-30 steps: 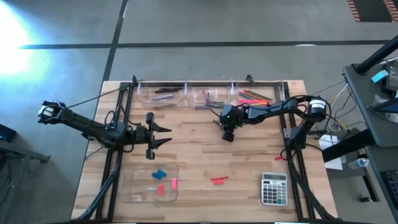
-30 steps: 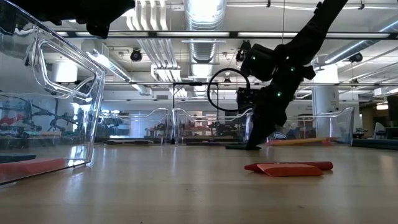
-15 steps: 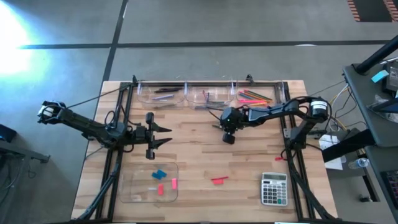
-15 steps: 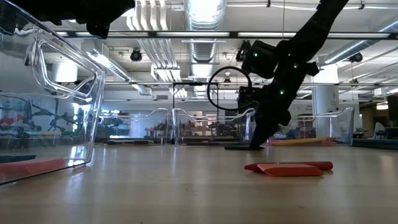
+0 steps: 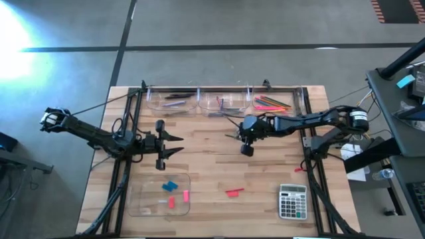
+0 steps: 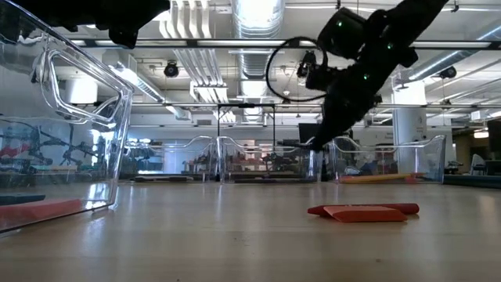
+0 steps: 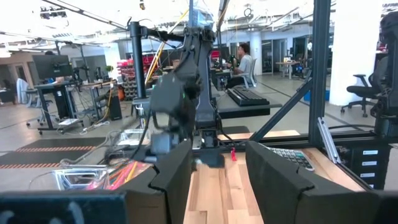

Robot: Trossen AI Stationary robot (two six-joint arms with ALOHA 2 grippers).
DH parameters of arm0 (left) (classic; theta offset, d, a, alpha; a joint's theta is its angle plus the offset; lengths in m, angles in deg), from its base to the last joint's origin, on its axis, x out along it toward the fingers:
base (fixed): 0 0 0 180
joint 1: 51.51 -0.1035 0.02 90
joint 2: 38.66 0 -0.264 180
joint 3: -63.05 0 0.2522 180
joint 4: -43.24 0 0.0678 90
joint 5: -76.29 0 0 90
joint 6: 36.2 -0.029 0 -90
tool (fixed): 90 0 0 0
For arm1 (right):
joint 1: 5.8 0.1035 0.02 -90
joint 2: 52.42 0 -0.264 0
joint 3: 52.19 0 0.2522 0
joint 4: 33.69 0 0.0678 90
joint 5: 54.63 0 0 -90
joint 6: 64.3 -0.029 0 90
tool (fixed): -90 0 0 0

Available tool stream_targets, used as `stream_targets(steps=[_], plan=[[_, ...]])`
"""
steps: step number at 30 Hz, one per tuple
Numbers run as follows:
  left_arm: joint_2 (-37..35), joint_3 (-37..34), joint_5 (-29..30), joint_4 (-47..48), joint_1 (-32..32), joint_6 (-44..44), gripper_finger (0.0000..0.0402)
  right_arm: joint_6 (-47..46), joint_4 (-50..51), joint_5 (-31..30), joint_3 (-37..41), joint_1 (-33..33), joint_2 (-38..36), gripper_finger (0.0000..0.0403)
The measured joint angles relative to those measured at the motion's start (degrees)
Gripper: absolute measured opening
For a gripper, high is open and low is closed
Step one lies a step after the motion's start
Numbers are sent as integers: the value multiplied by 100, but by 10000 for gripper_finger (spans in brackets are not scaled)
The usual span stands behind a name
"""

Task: Sort crayons/erasers/pens/pencils in bins
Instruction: Put the dark green crayon into the top middle transparent bin

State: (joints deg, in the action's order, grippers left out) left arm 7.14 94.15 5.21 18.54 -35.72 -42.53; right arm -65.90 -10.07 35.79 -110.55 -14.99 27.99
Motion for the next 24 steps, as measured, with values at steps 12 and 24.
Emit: stream_targets(steps=[12,24], plan=[[0,2,20,-15,-2,-2,138,527,-1575,-1388,-125,-818,-603,13],[0,9,51,12,-2,-3,138,371,-955,-594,-1171,-1733,73,93]])
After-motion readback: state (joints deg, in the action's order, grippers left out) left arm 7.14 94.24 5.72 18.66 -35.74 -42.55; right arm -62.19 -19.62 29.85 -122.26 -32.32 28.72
